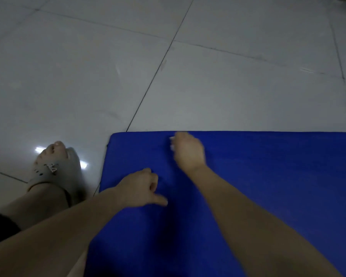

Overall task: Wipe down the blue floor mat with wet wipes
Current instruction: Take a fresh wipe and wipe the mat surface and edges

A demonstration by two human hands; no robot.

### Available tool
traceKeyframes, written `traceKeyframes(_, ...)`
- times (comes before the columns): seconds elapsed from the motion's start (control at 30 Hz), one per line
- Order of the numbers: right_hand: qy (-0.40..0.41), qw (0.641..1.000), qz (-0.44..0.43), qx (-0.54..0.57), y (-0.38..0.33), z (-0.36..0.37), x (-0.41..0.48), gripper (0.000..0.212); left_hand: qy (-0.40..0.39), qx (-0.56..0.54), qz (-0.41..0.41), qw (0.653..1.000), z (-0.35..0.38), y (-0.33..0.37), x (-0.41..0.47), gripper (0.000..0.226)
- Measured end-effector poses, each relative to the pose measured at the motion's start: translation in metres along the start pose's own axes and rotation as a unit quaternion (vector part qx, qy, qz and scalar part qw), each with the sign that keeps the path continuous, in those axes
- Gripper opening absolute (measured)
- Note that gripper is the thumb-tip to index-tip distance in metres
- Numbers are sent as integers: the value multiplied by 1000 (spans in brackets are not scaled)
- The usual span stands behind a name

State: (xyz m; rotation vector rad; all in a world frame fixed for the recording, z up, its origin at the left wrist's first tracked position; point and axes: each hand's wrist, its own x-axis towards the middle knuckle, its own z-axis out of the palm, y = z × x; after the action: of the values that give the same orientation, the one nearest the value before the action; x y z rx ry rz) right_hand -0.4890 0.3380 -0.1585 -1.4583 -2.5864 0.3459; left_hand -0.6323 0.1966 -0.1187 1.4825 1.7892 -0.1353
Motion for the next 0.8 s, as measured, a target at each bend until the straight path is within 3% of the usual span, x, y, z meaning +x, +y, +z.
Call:
traceKeyframes(0.07,53,996,58,-31,50,-6,-13,14,98,-66,-63,991,-10,-15,-3,43)
traceKeyframes(0.1,67,994,75,-48,71,-9,-19,16,166,-45,-111,979,-16,-28,-4,40)
traceKeyframes(0.17,91,987,117,-63,104,-12,-31,20,265,-42,-216,939,-25,-53,-6,55)
traceKeyframes(0.23,111,980,160,-39,121,-14,-41,25,247,-196,-319,894,-26,-69,-10,88)
traceKeyframes(0.27,117,976,183,-24,125,-15,-44,29,223,-286,-326,873,-24,-73,-11,93)
traceKeyframes(0.37,112,963,240,42,119,-15,-48,34,195,-430,-270,839,-25,-68,-26,74)
traceKeyframes(0.5,88,935,278,201,86,-22,-41,37,209,-503,-191,817,-46,-42,-60,44)
traceKeyframes(0.67,102,895,269,342,-8,-47,-14,34,192,-466,-110,857,-85,17,-124,23)
traceKeyframes(0.8,129,878,208,411,-72,-108,-14,26,220,-431,-74,872,-106,40,-159,34)
